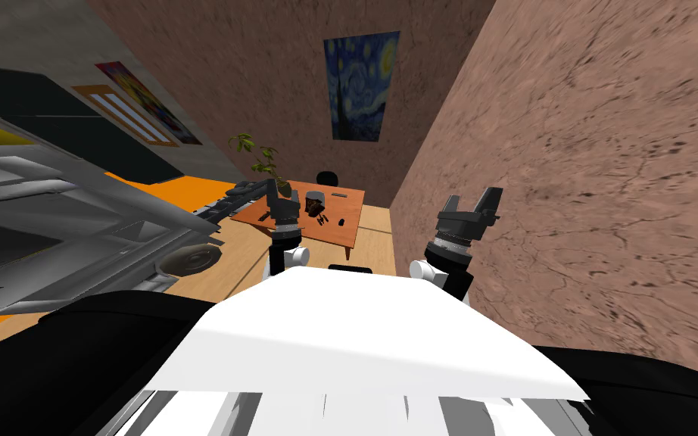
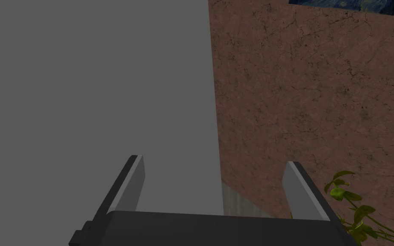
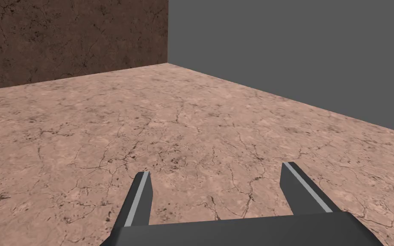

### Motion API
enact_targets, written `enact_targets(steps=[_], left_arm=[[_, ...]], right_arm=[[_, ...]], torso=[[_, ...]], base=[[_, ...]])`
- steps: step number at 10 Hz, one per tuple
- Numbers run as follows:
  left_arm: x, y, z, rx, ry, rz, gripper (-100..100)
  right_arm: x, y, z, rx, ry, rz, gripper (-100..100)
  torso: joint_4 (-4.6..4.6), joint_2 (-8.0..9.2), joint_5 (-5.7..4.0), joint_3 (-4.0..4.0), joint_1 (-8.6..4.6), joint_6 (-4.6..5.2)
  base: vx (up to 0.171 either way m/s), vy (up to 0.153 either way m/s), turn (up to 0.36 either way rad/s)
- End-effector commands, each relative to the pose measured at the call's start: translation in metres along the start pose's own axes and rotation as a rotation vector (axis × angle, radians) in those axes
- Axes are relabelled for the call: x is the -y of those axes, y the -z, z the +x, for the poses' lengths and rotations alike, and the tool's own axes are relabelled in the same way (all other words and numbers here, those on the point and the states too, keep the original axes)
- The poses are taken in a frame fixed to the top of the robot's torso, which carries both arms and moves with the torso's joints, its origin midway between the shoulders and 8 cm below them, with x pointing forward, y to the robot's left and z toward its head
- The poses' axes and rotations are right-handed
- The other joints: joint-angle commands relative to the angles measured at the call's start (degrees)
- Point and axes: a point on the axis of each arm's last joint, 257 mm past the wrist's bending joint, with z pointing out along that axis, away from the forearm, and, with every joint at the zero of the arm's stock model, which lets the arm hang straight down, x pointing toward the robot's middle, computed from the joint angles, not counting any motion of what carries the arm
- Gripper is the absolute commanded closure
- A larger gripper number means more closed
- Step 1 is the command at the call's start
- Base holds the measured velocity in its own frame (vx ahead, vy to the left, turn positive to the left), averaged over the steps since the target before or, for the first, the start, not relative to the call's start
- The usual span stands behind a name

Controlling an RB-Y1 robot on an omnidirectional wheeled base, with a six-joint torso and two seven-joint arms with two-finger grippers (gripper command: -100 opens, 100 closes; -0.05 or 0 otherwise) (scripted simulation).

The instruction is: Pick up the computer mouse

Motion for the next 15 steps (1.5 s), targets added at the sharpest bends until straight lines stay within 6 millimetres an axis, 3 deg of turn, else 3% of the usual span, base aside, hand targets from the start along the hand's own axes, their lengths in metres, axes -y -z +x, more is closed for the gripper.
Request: enact_targets(steps=[1, 4, 7, 11, 12, 15], left_arm=[[-0.005, 0.002, 0.001, -0.032, -0.015, -0.017, -100], [-0.025, 0.01, -0.004, -0.087, -0.042, -0.081, -100], [-0.054, 0.022, -0.023, -0.102, -0.056, -0.177, -100], [-0.101, 0.047, -0.068, -0.051, -0.05, -0.34, -100], [-0.101, 0.047, -0.068, -0.051, -0.05, -0.34, -100], [-0.14, 0.075, -0.111, 0.034, -0.023, -0.478, -100]], right_arm=[[0.0, 0.0, 0.0, 0.0, 0.0, 0.0, 0], [0.0, 0.0, 0.0, 0.0, 0.0, 0.0, 0], [0.0, 0.0, 0.0, 0.0, 0.0, 0.0, 0], [0.0, 0.0, 0.0, 0.0, 0.0, 0.0, 0], [0.0, 0.0, 0.0, 0.0, 0.0, 0.0, 0], [0.0, 0.0, 0.0, 0.0, 0.0, 0.0, 0]], torso=[[0.0, 0.0, 0.0, 0.0, 0.0, 0.0], [0.02, 0.1, -0.03, 0.05, -0.15, 0.01], [0.03, 0.14, -0.06, 0.08, -0.25, 0.01], [0.04, 0.16, -0.1, 0.1, -0.43, 0.01], [0.02, 0.08, -0.11, 0.05, -0.46, 0.01], [0.0, 0.0, -0.08, 0.0, -0.35, 0.01]], base=[[-0.009, -0.012, -0.021], [-0.025, -0.046, -0.033], [-0.037, -0.073, -0.054], [-0.037, -0.112, -0.064], [0.005, -0.08, -0.007], [0.007, -0.097, -0.06]])
